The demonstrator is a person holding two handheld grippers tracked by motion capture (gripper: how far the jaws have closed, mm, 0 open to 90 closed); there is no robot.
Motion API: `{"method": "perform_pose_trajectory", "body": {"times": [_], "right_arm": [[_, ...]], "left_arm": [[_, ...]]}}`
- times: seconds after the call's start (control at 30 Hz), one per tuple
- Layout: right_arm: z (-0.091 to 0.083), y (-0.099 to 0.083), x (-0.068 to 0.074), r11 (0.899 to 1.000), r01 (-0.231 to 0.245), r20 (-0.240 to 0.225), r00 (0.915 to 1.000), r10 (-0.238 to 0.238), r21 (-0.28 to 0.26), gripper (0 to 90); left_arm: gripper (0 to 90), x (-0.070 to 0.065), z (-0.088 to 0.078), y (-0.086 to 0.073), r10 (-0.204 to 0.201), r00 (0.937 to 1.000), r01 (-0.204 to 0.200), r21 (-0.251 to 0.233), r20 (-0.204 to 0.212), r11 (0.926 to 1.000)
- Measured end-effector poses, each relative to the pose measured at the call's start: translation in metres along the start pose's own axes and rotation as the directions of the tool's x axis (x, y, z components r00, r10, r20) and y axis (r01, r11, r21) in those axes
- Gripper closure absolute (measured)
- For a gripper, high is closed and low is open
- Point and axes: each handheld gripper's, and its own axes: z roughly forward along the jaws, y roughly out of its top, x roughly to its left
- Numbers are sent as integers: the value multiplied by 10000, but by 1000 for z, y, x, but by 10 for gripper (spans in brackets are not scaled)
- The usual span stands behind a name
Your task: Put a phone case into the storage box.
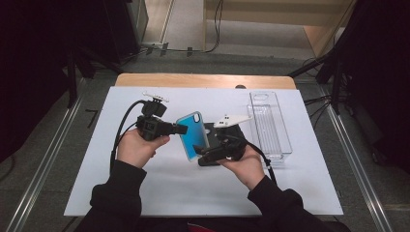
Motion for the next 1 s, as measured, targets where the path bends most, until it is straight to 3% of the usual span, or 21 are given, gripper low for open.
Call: {"method": "perform_pose_trajectory", "body": {"times": [0.23,0.6,0.73,0.83,0.9,1.0], "right_arm": [[8,-2,4,9985,-538,281,9981,539,-60,0],[17,-2,5,9974,-721,624,9955,719,11,0],[20,-3,4,9968,-779,722,9945,764,177,4],[21,-3,5,9976,-671,947,9934,653,159,48],[20,-3,5,9974,-703,858,9940,686,174,140],[20,-4,6,9969,-763,701,9947,747,191,158]], "left_arm": [[804,-4,7,0,-110,9999,109,135,60,9998],[804,-13,22,-1,-90,9997,82,375,211,9993],[803,-17,25,-1,83,9995,-97,426,312,9990],[803,-19,27,-1,129,9995,-143,508,286,9986],[802,-20,28,-1,159,9997,-167,455,170,9988],[801,-20,28,-1,143,9998,-151,497,159,9986]]}}
